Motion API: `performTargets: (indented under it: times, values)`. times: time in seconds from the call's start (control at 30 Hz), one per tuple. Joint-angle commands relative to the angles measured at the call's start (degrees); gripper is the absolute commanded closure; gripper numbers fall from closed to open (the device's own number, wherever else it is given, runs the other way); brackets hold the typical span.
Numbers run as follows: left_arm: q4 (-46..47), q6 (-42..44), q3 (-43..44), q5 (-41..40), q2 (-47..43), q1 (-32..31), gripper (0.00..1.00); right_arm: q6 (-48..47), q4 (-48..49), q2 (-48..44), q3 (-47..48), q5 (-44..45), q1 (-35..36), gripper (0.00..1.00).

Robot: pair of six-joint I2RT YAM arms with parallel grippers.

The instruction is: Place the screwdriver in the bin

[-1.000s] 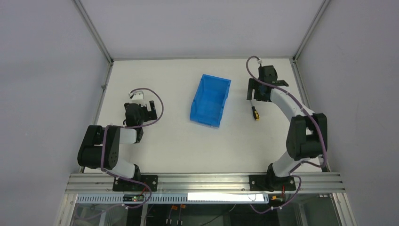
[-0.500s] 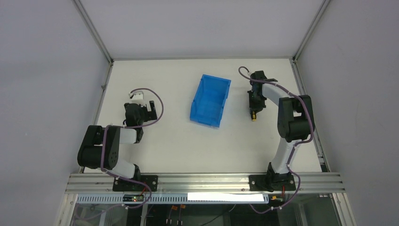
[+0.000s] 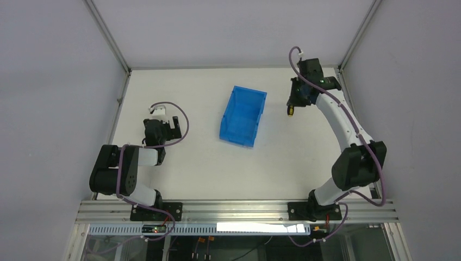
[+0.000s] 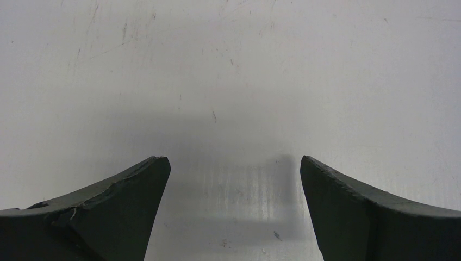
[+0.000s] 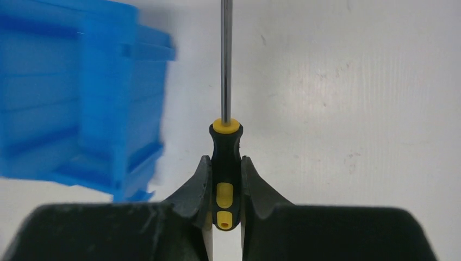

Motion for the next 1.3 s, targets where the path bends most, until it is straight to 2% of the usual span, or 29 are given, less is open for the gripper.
performTargets:
  times: [0.0, 0.27, 0.4, 0.7, 1.07, 1.13, 1.2, 1.27]
  values:
    - [2.3, -0.3, 1.2, 1.1, -0.1, 0.4, 0.0, 5.6, -2.2, -6.5, 7.2, -1.6, 5.6, 1.0]
    - [2.3, -0.4, 1.2, 1.1, -0.1, 0.5, 0.0, 10.3, -1.4, -6.1, 17.7, 3.5, 18.6, 1.0]
    - [2.2, -0.3, 1.2, 1.1, -0.1, 0.4, 0.0, 11.7, 2.8, -3.8, 18.1, 4.2, 23.4, 1.0]
    - [2.3, -0.3, 1.2, 1.1, -0.1, 0.5, 0.0, 15.2, 11.8, 7.7, 10.7, 3.0, 24.6, 1.0]
    - [2.3, -0.3, 1.2, 1.1, -0.1, 0.4, 0.0, 15.9, 13.4, 24.7, 10.7, 2.2, 24.6, 1.0]
    - [2.3, -0.4, 1.2, 1.1, -0.1, 0.4, 0.0, 15.9, 13.4, 26.5, 11.0, 2.0, 24.6, 0.96]
    - [2.3, -0.3, 1.2, 1.1, -0.1, 0.5, 0.0, 15.8, 12.7, 27.5, 11.5, 1.8, 24.5, 0.87]
    - [2.3, -0.4, 1.2, 1.1, -0.1, 0.5, 0.0, 15.5, 11.9, 27.5, 12.0, 2.0, 24.6, 0.71]
